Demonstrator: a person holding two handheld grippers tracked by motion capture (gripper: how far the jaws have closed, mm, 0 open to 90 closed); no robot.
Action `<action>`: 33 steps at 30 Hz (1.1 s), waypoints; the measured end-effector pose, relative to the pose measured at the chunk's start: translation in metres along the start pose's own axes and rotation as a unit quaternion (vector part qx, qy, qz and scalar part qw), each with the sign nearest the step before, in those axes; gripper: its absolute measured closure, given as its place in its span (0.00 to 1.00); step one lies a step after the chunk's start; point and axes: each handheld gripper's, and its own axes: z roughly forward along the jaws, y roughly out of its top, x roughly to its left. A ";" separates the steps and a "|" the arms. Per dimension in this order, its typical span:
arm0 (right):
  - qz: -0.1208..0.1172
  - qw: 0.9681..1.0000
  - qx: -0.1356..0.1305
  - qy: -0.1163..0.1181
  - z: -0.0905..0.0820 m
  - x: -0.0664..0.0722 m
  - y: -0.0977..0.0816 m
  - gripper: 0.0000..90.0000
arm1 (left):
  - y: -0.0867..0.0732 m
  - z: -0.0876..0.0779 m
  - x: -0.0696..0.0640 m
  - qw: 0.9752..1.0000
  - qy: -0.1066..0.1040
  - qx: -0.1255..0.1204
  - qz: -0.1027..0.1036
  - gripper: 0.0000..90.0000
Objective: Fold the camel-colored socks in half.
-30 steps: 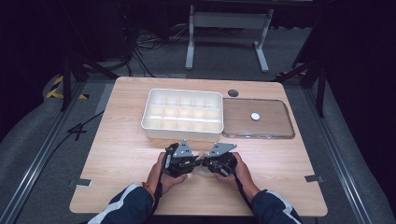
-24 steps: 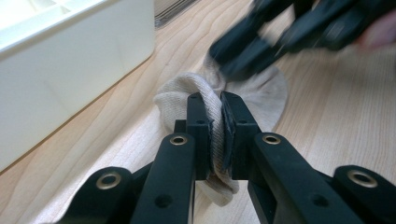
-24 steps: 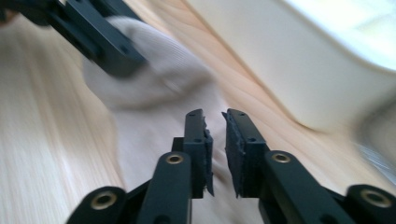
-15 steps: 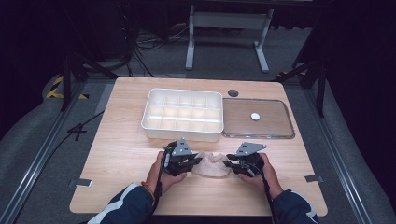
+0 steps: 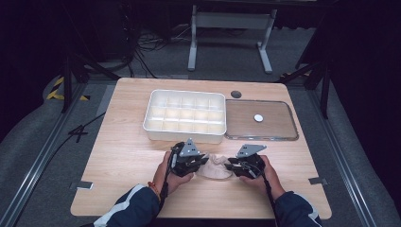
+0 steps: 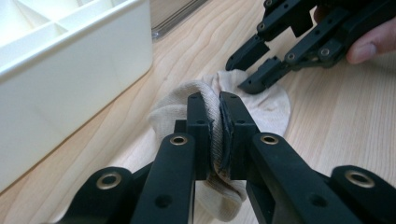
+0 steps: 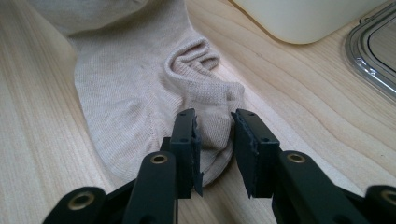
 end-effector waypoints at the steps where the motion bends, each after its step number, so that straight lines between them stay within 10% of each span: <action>1: 0.000 1.000 0.000 0.001 0.000 0.000 0.000 0.78 | 0.001 0.002 -0.001 1.000 0.001 0.001 0.002 0.93; 33: 0.009 1.000 0.001 0.008 0.000 -0.002 -0.001 0.78 | 0.006 0.055 -0.027 0.998 0.008 0.042 0.036 0.90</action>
